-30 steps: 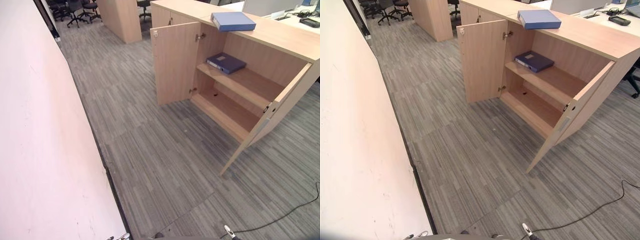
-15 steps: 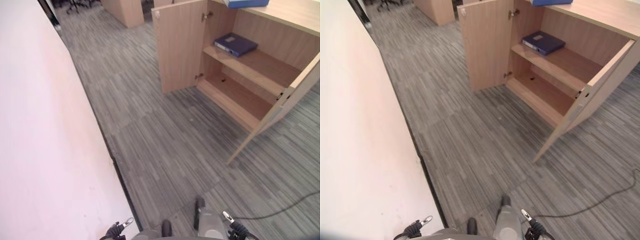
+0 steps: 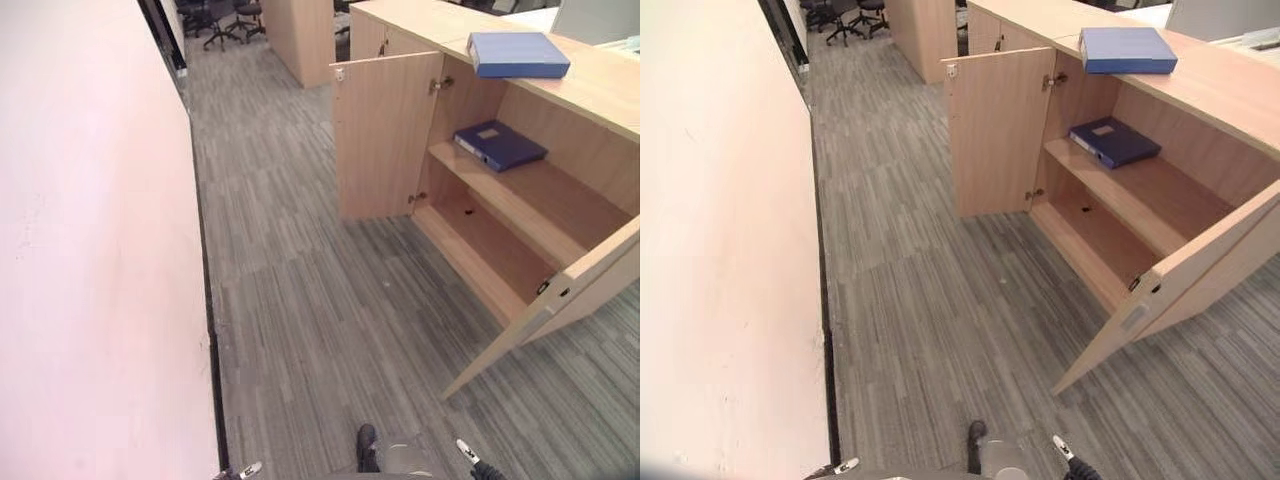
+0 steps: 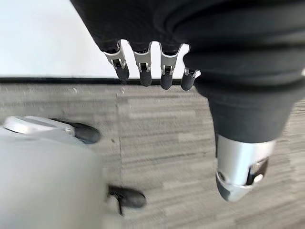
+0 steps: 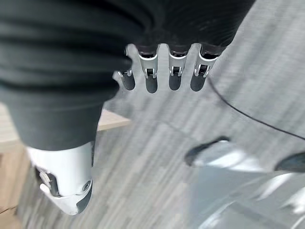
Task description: Put the empty folder in the office cabinet
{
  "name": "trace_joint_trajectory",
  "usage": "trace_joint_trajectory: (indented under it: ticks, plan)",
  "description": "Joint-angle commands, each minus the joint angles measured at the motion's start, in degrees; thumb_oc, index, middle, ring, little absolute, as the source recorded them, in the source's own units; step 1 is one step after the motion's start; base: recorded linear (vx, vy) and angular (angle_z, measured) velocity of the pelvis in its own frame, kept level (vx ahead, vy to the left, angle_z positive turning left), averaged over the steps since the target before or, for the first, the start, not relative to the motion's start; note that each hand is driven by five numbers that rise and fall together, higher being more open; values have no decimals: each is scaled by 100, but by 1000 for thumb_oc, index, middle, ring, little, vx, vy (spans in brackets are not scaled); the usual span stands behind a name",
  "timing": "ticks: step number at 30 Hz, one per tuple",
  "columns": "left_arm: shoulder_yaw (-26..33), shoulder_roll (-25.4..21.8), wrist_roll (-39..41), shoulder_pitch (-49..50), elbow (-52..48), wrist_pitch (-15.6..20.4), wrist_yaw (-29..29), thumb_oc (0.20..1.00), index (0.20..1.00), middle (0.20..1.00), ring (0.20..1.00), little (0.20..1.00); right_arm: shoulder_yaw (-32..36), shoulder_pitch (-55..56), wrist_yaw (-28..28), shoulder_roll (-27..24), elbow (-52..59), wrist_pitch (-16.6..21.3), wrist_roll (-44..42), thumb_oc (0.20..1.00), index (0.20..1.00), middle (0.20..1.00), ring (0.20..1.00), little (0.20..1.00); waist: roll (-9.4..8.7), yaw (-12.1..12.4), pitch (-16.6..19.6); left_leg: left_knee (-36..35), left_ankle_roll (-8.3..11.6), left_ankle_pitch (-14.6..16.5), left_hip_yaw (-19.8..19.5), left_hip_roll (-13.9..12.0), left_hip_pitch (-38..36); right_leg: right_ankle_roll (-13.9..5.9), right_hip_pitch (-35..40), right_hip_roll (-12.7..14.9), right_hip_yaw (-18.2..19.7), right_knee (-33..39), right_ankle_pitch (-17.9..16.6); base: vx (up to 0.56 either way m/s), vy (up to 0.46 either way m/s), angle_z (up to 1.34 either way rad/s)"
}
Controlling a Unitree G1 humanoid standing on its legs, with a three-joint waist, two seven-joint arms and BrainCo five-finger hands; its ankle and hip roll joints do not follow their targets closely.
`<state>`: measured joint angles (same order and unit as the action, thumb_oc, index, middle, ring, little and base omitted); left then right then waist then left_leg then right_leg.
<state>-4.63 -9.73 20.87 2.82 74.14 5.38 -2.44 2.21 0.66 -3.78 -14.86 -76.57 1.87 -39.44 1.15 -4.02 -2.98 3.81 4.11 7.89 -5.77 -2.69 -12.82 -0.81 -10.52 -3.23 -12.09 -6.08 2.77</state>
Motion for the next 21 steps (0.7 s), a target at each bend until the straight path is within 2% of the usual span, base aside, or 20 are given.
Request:
trace_joint_trajectory:
  ticks: [1, 3, 4, 5, 6, 7, 9, 11, 13, 15, 16, 17, 19, 21]
  plan:
    - [78, -15, -32, -307, -30, 193, -76, 1000, 1000, 1000, 1000, 1000, -87, -102, -50, 67, 27, 47, -168, 1000, 1000, 1000, 1000, 1000, 92, -137, -223, -67, 69, -193, 279, 35, -287, -428, 201, 279, 344, 880, -1166, 209, -183, 15]
    - [55, -32, -27, -342, -98, 200, -109, 1000, 1000, 1000, 1000, 1000, -80, -101, -50, 52, 33, 64, -213, 1000, 1000, 1000, 1000, 1000, 27, -121, -284, 759, 178, -554, 419, 13, 9, -333, 436, 253, 353, 848, -983, 237, -217, 20]
    - [46, -46, -6, -354, -135, 201, -131, 1000, 1000, 1000, 1000, 1000, -57, -104, -41, 32, 26, 50, -244, 1000, 1000, 1000, 1000, 1000, -82, -78, -391, 1826, 167, -910, 564, 32, 437, -224, 641, 315, 404, 819, -846, 169, -168, 11]
    - [46, -48, -6, -356, -135, 200, -131, 1000, 1000, 1000, 1000, 1000, -56, -106, -41, 33, 25, 51, -244, 1000, 1000, 1000, 1000, 1000, -76, -85, -387, 1882, 170, -886, 553, 24, 477, -221, 628, 310, 394, 814, -846, 172, -214, 2]
    - [79, -62, 35, -345, -189, 209, -191, 1000, 1000, 1000, 1000, 1000, -35, -104, 0, 10, 2, 46, -264, 1000, 1000, 1000, 1000, 1000, -169, -4, -488, 2776, 142, -1266, 760, -14, 884, -79, 833, 326, 429, 789, -680, 159, -185, -35]
    - [101, -62, 46, -333, -201, 221, -228, 1000, 1000, 1000, 1000, 1000, -8, -98, 22, -12, -22, 40, -273, 1000, 1000, 1000, 1000, 1000, -231, 36, -535, 3040, 120, -1348, 930, -65, 1096, -33, 940, 385, 439, 781, -611, 209, -206, -56]
    - [142, -69, 55, -310, -190, 235, -265, 1000, 1000, 1000, 1000, 1000, 24, -102, 64, -33, -82, 28, -278, 1000, 1000, 1000, 1000, 1000, -312, 126, -586, 3106, 4, -1259, 1230, -166, 1531, -11, 1138, 486, 463, 796, -491, 168, -72, -12]
    - [171, -77, 11, -271, -153, 234, -311, 1000, 1000, 1000, 1000, 1000, 45, -83, 89, -64, -121, 17, -227, 1000, 1000, 1000, 1000, 1000, -351, 265, -663, 2809, -103, -895, 1375, -237, 2007, -84, 1363, 578, 471, 835, -410, 203, 25, 27]
    - [228, -94, 3, -211, -100, 237, -388, 1000, 1000, 1000, 1000, 1000, 49, -56, 113, -76, -134, 21, -149, 1000, 1000, 1000, 1000, 1000, -338, 381, -677, 1821, -76, -828, 1348, -264, 2208, -203, 1511, 702, 504, 855, -297, 228, 120, 10]
    - [270, -112, 17, -185, -78, 252, -476, 1000, 1000, 1000, 1000, 1000, 44, -43, 143, -84, -114, 41, -90, 1000, 1000, 1000, 1000, 1000, -244, 502, -634, 613, 48, -1196, 1236, -372, 2308, -269, 1691, 732, 521, 897, -195, 248, 145, -29]
    - [292, -111, 28, -177, -76, 274, -518, 1000, 1000, 1000, 1000, 1000, 49, -28, 177, -78, -82, 59, -73, 1000, 1000, 1000, 1000, 1000, -207, 549, -645, 146, 151, -1566, 1190, -436, 2344, -297, 1835, 739, 493, 936, -134, 166, 90, -29]
    - [293, -111, 28, -177, -76, 274, -518, 1000, 1000, 1000, 1000, 1000, 48, -28, 177, -77, -82, 58, -73, 1000, 1000, 1000, 1000, 1000, -210, 548, -652, 133, 151, -1572, 1190, -433, 2330, -298, 1845, 742, 492, 938, -133, 193, 85, -5]
    - [353, -79, 99, -120, -37, 270, -570, 1000, 1000, 1000, 1000, 1000, 102, 11, 245, -62, -64, 78, -8, 1000, 1000, 1000, 1000, 1000, -159, 703, -646, -576, 304, -1917, 1167, -578, 2571, -382, 2217, 836, 543, 1009, 27, 322, 172, -7]
    - [447, -20, 117, -22, 91, 252, -540, 1000, 1000, 1000, 1000, 1000, 145, 95, 199, -28, -57, 78, 51, 1000, 1000, 1000, 1000, 1000, -30, 746, -490, -836, 380, -1963, 1013, -613, 2321, -493, 2382, 851, 642, 1062, 89, 321, 220, -22]
